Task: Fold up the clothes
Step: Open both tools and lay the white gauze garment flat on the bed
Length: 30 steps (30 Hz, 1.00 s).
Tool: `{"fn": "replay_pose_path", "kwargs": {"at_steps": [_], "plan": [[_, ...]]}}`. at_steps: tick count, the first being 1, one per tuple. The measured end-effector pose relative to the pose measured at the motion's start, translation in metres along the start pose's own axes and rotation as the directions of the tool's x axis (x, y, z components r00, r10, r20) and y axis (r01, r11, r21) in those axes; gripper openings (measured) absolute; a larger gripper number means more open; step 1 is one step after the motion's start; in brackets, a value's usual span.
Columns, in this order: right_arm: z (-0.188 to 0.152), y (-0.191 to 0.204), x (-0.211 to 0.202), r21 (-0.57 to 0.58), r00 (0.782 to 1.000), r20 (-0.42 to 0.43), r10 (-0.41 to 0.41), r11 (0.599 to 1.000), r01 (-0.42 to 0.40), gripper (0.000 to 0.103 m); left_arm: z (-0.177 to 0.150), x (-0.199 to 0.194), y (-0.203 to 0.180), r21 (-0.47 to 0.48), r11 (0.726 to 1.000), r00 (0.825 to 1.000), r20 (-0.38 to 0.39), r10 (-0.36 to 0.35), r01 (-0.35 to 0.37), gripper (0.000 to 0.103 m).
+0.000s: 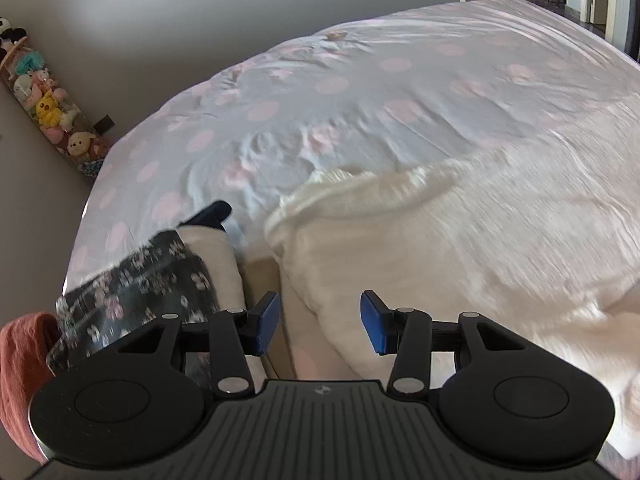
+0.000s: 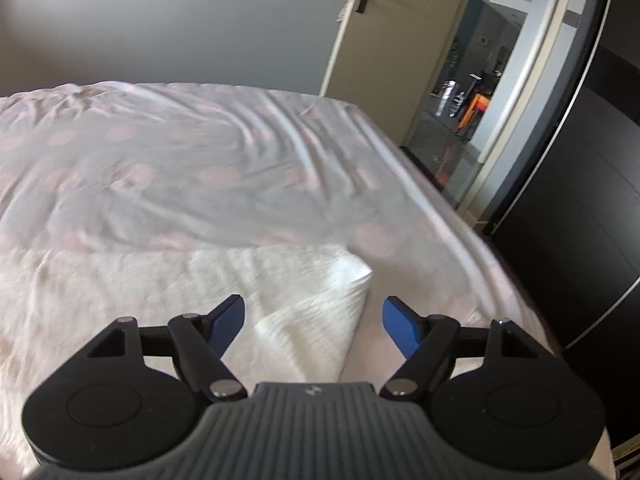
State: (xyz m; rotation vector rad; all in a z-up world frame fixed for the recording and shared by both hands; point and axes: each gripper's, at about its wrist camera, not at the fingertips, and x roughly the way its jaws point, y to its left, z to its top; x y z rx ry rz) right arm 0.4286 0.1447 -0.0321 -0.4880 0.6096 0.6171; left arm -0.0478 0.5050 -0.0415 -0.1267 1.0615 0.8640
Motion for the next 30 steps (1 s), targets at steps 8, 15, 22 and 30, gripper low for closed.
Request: {"fn": "replay_pose_path", "kwargs": {"at_steps": [8,15,22,30], "plan": [[-0.110,0.073,-0.067,-0.020,0.945,-0.142,0.293,0.954,-0.299,0.066,-0.093,-0.018,-0.068,-0.081,0.995,0.996,-0.059,-0.062,0.057,0.043],[-0.164,0.129,-0.085,0.018,0.877,-0.261,0.403,0.911,-0.413,0.069,-0.135,-0.014,-0.095,-0.211,0.971,0.991,-0.044,-0.124,0.112,0.043],[-0.174,0.158,-0.073,-0.007,0.869,-0.366,0.332,0.933,-0.359,0.070,-0.151,-0.003,-0.099,-0.239,0.968,0.995,-0.039,-0.087,0.075,0.043],[-0.178,0.159,-0.064,0.003,0.860,-0.420,0.291,0.948,-0.320,0.040,-0.164,0.003,-0.079,-0.361,0.923,0.989,-0.014,-0.146,0.131,0.043]]}}
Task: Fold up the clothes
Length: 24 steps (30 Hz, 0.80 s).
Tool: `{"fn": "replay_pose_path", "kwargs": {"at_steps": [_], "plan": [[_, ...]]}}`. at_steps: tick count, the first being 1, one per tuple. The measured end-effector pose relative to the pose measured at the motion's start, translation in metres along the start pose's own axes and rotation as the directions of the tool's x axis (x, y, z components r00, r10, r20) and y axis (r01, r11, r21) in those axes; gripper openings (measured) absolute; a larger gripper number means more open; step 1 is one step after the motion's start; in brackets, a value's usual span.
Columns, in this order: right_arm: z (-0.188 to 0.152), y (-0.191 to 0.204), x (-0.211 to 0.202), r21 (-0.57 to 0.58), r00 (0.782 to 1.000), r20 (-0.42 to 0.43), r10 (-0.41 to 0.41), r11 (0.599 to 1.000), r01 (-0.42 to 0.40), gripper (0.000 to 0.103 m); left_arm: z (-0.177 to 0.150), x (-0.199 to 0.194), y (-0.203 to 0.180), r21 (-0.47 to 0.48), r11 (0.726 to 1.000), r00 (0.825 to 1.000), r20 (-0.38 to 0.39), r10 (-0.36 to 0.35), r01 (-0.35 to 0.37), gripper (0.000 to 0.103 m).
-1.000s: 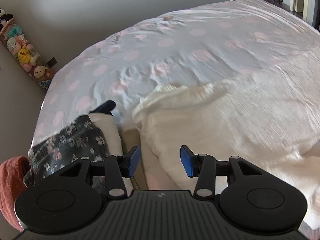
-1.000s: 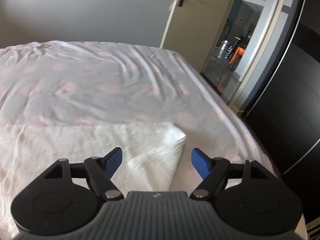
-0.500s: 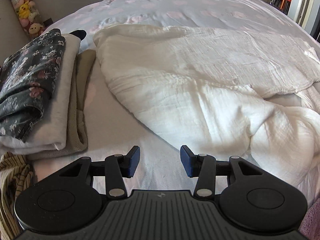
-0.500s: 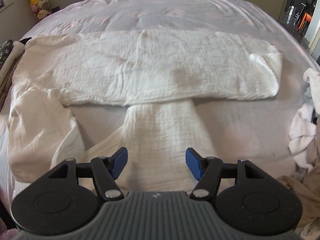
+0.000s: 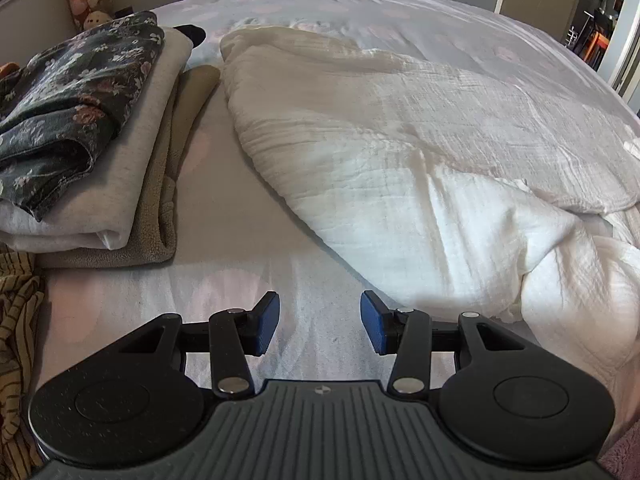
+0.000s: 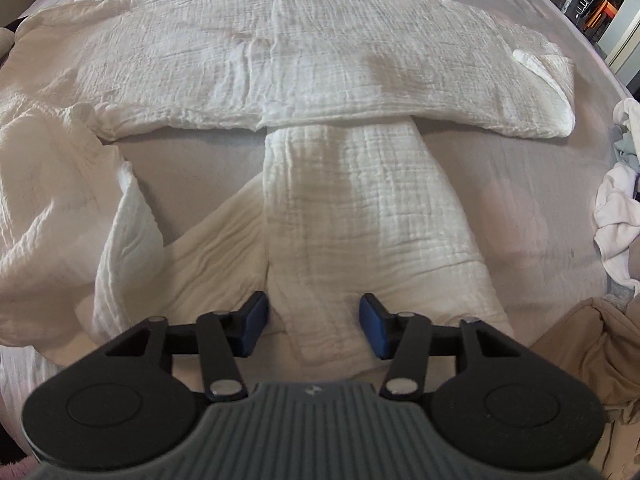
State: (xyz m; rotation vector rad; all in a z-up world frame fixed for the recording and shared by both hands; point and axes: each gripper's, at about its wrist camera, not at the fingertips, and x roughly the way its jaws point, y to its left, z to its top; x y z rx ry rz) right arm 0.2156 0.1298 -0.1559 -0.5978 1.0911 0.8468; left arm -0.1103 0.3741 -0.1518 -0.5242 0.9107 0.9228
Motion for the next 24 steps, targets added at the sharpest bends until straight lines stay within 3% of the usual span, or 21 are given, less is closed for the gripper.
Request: {"fn": "replay_pose_path", "kwargs": {"at_steps": [3,5,13,19,24], "plan": [[-0.002,-0.014,-0.007,0.079,0.999,0.010,0.031,0.996,-0.031,0.017,0.000,0.000,0.004,-0.027,1.000,1.000,0.008,-0.010,0.010,0.043],[-0.002,-0.020,-0.016,0.108,0.999,0.024,0.040,0.993,-0.042,0.013,0.000,0.000,0.005,-0.030,0.999,1.000,0.013,-0.021,0.021,0.043],[0.013,-0.051,-0.092,0.132,0.991,0.130,0.003,0.991,-0.021,0.009,0.001,0.000,0.008,-0.043,0.997,0.998,0.020,-0.056,0.057,0.043],[0.028,-0.105,-0.157,0.194,0.970,0.192,-0.148,0.975,0.110,0.008,0.001,0.000,0.010,-0.057,0.996,0.998,0.021,-0.067,0.068,0.043],[0.020,-0.162,-0.186,0.285,0.952,0.136,-0.273,0.931,0.226,0.008,0.001,-0.002,0.009,-0.050,0.995,0.996,0.034,-0.081,0.083,0.043]]}}
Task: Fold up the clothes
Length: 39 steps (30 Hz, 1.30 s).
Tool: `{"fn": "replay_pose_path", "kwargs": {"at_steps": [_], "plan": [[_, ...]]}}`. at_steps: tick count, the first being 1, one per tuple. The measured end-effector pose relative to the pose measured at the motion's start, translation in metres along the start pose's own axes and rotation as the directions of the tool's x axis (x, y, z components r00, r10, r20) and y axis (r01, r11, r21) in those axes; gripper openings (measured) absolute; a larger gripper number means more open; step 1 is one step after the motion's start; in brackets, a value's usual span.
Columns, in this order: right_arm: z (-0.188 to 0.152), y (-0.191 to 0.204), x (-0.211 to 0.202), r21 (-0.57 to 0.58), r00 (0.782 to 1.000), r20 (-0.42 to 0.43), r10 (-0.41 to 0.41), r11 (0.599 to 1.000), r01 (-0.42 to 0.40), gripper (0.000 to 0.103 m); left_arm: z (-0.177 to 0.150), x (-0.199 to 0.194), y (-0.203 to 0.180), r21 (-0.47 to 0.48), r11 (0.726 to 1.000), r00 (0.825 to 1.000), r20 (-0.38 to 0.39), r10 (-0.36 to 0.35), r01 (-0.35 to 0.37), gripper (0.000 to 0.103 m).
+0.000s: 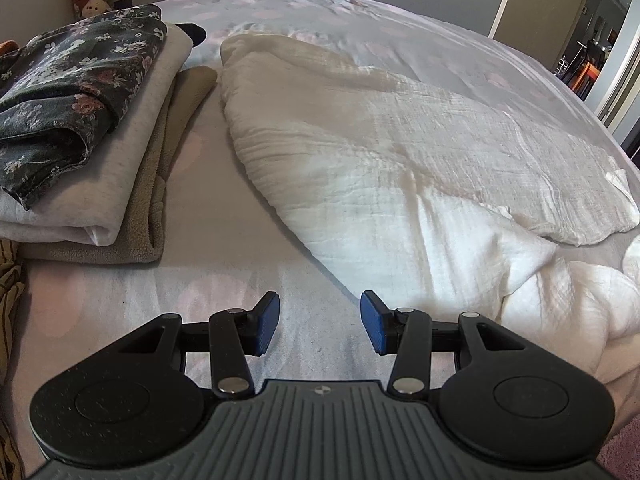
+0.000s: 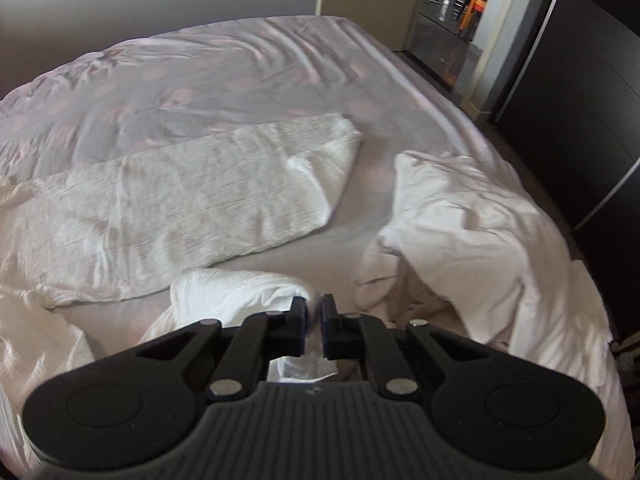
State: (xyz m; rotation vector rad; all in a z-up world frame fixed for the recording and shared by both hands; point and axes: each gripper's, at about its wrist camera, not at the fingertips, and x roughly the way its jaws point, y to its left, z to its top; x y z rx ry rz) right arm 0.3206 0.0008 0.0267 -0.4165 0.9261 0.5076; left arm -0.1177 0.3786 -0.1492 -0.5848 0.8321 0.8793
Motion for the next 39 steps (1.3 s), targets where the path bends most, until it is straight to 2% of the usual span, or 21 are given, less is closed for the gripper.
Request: {"fn": "replay_pose_path", "kwargs": {"at_steps": [3,9,11,12,14,16,17,18,23,26,28,33,39], "plan": [[-0.006,-0.037,0.000,0.034,0.995,-0.030,-0.095,0.995,0.096,0.008,0.000,0.001,0.000,0.004,1.000,1.000,-0.003,0.001,-0.001,0.043],[-0.049,-0.115,0.014,0.157,0.964,-0.094,-0.250,0.952,0.262,0.008,-0.001,0.002,0.000,0.004,1.000,1.000,-0.011,-0.015,0.015,0.043],[-0.063,-0.131,0.020,0.208,0.965,-0.107,-0.240,0.944,0.258,0.008,-0.001,0.002,0.000,0.004,1.000,0.999,-0.017,-0.030,0.030,0.044],[-0.070,-0.135,0.022,0.221,0.969,-0.109,-0.223,0.945,0.243,0.009,-0.002,0.003,0.000,-0.001,0.999,0.999,-0.026,-0.047,0.047,0.049],[-0.079,-0.134,0.026,0.220,0.979,-0.100,-0.179,0.955,0.197,0.012,-0.003,0.007,0.002,-0.025,0.995,0.994,-0.051,-0.100,0.099,0.050],[-0.083,-0.125,0.024,0.205,0.985,-0.075,-0.158,0.964,0.170,0.021,-0.003,0.009,0.003,-0.048,0.992,0.991,-0.059,-0.122,0.120,0.050],[-0.084,-0.120,0.021,0.196,0.987,-0.056,-0.149,0.968,0.157,0.036,-0.003,0.010,0.004,-0.059,0.990,0.989,-0.063,-0.133,0.130,0.050],[-0.083,-0.113,0.018,0.185,0.989,-0.032,-0.145,0.972,0.148,0.042,-0.003,0.011,0.004,-0.071,0.988,0.987,-0.067,-0.144,0.139,0.051],[-0.077,-0.075,-0.002,0.129,0.989,0.094,-0.111,0.987,0.099,0.051,-0.003,0.014,0.003,-0.081,0.988,0.987,-0.080,-0.140,0.134,0.051],[-0.075,-0.041,-0.005,0.089,0.988,0.148,-0.034,0.996,0.021,0.059,-0.004,0.012,0.001,-0.069,0.990,0.989,-0.074,-0.124,0.119,0.051],[-0.075,-0.012,0.000,0.057,0.987,0.152,0.048,0.997,-0.057,0.061,-0.005,0.010,0.000,-0.061,0.993,0.992,-0.065,-0.110,0.106,0.051],[-0.080,0.073,0.029,-0.042,0.974,0.121,0.194,0.981,-0.190,0.061,-0.005,0.001,-0.004,-0.044,0.994,0.994,-0.037,-0.102,0.100,0.052],[-0.088,0.156,0.057,-0.079,0.934,0.051,0.352,0.934,-0.348,0.061,-0.005,0.001,-0.007,-0.043,0.996,0.996,-0.041,-0.084,0.082,0.053]]}}
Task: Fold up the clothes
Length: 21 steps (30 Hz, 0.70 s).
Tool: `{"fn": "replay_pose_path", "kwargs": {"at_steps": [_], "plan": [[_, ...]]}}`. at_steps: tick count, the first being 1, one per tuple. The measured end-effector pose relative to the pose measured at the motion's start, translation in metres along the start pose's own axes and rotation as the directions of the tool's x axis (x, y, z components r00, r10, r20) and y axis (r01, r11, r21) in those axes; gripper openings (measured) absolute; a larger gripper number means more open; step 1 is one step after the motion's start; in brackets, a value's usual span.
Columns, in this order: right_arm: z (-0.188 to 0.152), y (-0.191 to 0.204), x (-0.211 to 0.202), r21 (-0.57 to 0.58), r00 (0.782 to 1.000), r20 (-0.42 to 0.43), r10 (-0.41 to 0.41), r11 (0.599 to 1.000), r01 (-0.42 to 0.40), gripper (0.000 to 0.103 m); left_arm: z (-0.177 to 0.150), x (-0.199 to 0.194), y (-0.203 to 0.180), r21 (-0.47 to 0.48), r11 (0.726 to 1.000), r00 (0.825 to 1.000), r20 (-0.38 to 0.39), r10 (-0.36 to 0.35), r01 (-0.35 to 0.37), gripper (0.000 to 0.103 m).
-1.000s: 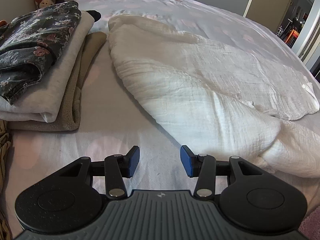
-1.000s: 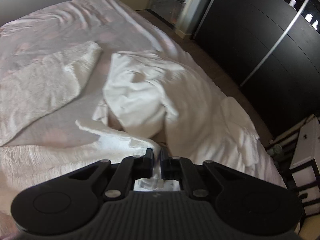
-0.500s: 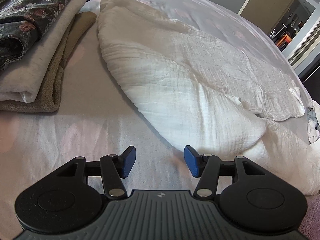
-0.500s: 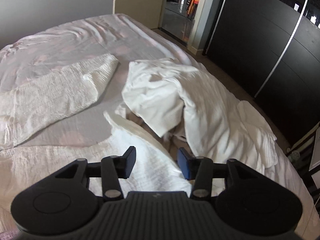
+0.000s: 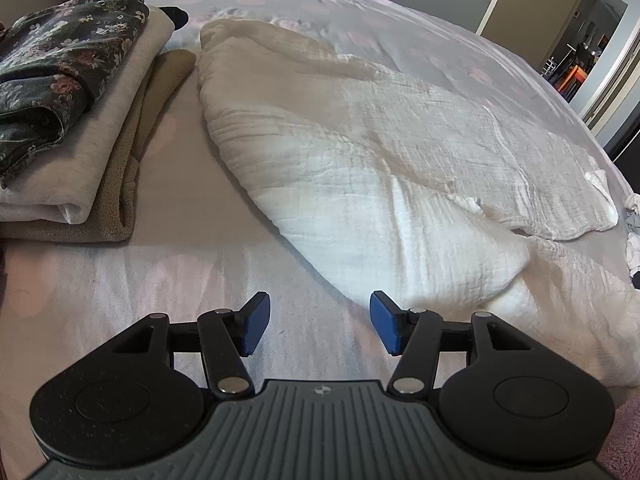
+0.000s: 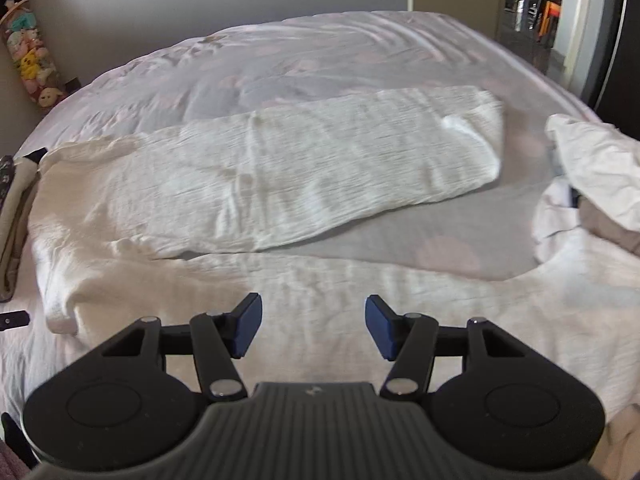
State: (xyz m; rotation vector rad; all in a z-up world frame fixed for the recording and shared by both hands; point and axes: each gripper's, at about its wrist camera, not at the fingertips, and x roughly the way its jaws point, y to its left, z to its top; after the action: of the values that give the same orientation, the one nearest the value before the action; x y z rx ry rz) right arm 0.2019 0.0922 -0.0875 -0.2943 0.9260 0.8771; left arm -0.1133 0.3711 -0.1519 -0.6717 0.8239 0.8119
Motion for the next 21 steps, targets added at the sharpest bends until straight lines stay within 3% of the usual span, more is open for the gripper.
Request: {"fn": "replay_pose_path", "kwargs": {"at_steps": [3,8,11,12,13,16,18,21], "plan": [[-0.010,0.023,0.021,0.014,0.997,-0.011,0.077,0.997,-0.077,0.061,0.001,0.010,-0.001,-0.025,1.000,0.999,-0.033,-0.015,0.014,0.053],[-0.027,0.027,0.050,0.086,0.989,-0.054,0.140,0.987,-0.135,0.063,0.008,0.026,-0.012,-0.037,0.999,0.998,-0.057,-0.032,0.029,0.053],[-0.026,0.018,0.058,0.135,0.984,-0.065,0.164,0.979,-0.154,0.064,0.015,0.041,-0.021,-0.032,0.999,0.996,-0.082,0.022,-0.024,0.053],[-0.027,0.015,0.061,0.152,0.982,-0.066,0.180,0.974,-0.168,0.064,0.018,0.044,-0.025,-0.020,0.999,0.996,-0.081,0.031,-0.033,0.049],[-0.028,0.012,0.063,0.168,0.978,-0.068,0.196,0.969,-0.182,0.064,0.023,0.045,-0.031,0.003,1.000,0.997,-0.069,0.024,-0.024,0.035],[-0.029,0.002,0.073,0.229,0.966,-0.081,0.245,0.948,-0.221,0.065,0.042,0.042,-0.057,0.106,0.994,1.000,-0.019,0.013,-0.011,0.016],[-0.029,-0.003,0.079,0.263,0.960,-0.096,0.263,0.937,-0.230,0.065,0.058,0.039,-0.080,0.206,0.978,0.999,0.005,0.033,-0.033,0.007],[-0.027,-0.001,0.082,0.245,0.960,-0.088,0.265,0.940,-0.237,0.066,0.082,0.043,-0.114,0.331,0.942,0.998,0.004,0.055,-0.053,0.003]]}}
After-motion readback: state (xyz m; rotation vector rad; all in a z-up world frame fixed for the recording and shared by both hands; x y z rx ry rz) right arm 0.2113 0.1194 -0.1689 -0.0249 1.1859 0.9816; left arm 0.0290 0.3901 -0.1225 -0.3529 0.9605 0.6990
